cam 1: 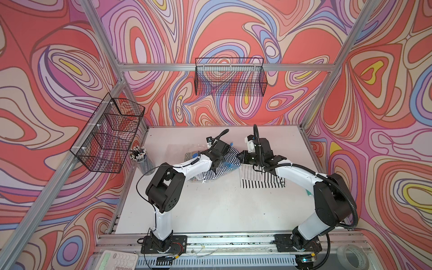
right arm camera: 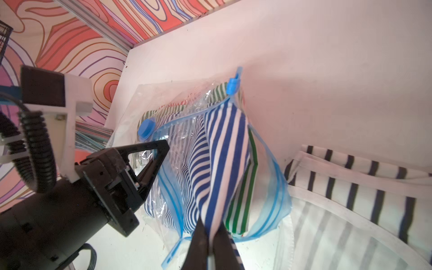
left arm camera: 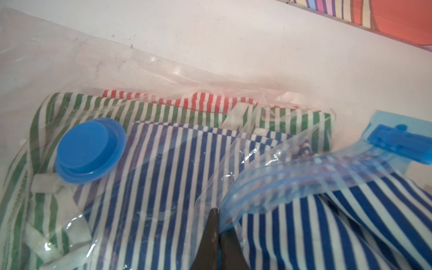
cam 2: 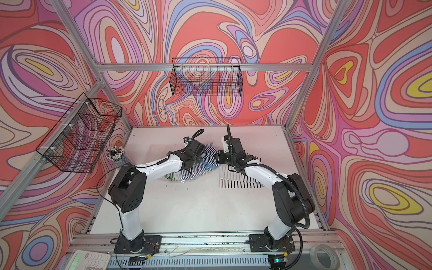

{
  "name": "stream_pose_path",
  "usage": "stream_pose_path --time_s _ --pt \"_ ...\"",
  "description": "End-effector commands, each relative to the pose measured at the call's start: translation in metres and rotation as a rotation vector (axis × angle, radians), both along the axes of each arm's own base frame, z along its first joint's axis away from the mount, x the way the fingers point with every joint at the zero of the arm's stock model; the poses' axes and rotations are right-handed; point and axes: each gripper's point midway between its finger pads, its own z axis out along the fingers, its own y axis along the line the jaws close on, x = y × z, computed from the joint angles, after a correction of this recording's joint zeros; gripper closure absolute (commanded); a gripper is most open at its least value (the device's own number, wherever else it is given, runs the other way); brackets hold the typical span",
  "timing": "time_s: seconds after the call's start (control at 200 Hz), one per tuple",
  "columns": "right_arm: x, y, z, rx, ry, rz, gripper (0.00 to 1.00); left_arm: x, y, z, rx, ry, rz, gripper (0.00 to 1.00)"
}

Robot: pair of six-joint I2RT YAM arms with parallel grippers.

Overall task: Take the tank top out of the vacuum bag
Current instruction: Take out the tank top from the vacuum bag.

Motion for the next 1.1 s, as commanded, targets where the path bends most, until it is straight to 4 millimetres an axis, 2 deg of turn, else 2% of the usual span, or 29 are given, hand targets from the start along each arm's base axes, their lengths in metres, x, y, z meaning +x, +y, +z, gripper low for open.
stream_pose_path --time_s 0.0,0.27,0.801,1.092 --pt "0.006 -0.018 0.025 0.016 -0.068 -0.044 1.00 -0.004 0.027 -0.017 0.077 0.034 0.069 1.00" --pt "0.011 -0.048 0.030 0.018 -0.078 -0.109 1.00 -0.007 0.034 -0.018 0.095 0.037 0.078 1.00" --pt "0.006 -0.099 0.032 -0.033 -0.084 -0.247 1.00 -0.009 0.043 -0.018 0.135 0.036 0.085 1.00" --pt "-0.001 -0.120 0.018 -0.064 -0.053 -0.295 1.00 -0.011 0.052 -0.013 0.168 0.026 0.097 1.00"
